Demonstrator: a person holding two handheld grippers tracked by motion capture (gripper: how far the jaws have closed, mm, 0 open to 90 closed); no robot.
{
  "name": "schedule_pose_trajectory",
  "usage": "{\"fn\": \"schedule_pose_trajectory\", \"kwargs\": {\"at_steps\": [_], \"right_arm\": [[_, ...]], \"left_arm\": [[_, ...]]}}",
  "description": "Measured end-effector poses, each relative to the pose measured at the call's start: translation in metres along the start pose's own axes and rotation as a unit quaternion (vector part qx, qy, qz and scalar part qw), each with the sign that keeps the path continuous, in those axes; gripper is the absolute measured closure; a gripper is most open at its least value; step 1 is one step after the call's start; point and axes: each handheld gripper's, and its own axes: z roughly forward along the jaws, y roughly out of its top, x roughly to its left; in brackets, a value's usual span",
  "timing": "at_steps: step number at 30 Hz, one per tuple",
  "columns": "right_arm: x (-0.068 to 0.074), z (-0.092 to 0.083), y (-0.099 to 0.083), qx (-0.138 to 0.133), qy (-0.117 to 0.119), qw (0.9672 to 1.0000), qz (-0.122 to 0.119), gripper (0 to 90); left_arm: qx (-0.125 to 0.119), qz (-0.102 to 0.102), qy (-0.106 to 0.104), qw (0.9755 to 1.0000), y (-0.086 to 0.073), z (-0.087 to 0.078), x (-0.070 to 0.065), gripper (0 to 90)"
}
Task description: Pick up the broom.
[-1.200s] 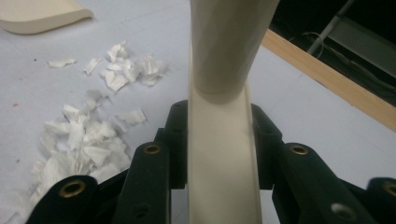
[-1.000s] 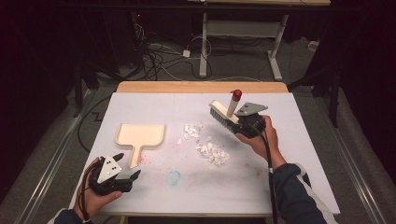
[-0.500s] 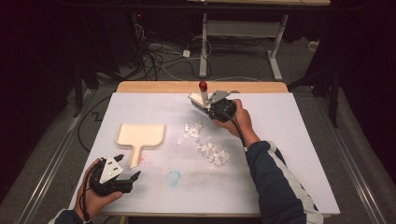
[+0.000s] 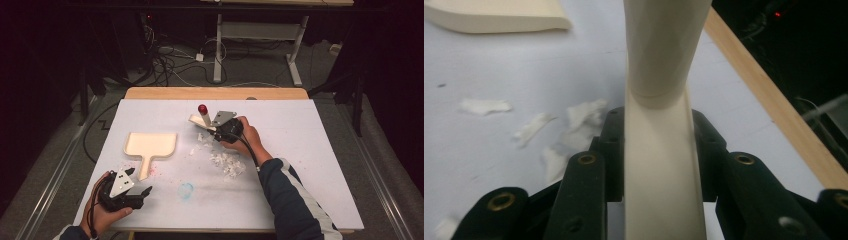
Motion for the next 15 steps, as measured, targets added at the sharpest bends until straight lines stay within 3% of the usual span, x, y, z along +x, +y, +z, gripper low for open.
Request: {"fn": "schedule_pose_trajectory", "kwargs": {"at_steps": [5,7,15], "right_arm": [[0.006,-0.014,-0.012,-0.025,0.041,0.9986,-0.025,67.6],[0.008,-0.022,-0.018,-0.032,0.066,0.9968,-0.034,67.5],[0.015,-0.051,-0.034,-0.046,0.117,0.9903,-0.060,67.6]], "left_arm": [[0.000,0.005,-0.001,1.0000,0.001,-0.001,-0.002,18.2],[0.001,0.005,-0.001,1.0000,0.001,-0.001,-0.003,18.2],[0.004,0.012,-0.007,0.9999,0.003,-0.001,-0.007,18.2]]}}
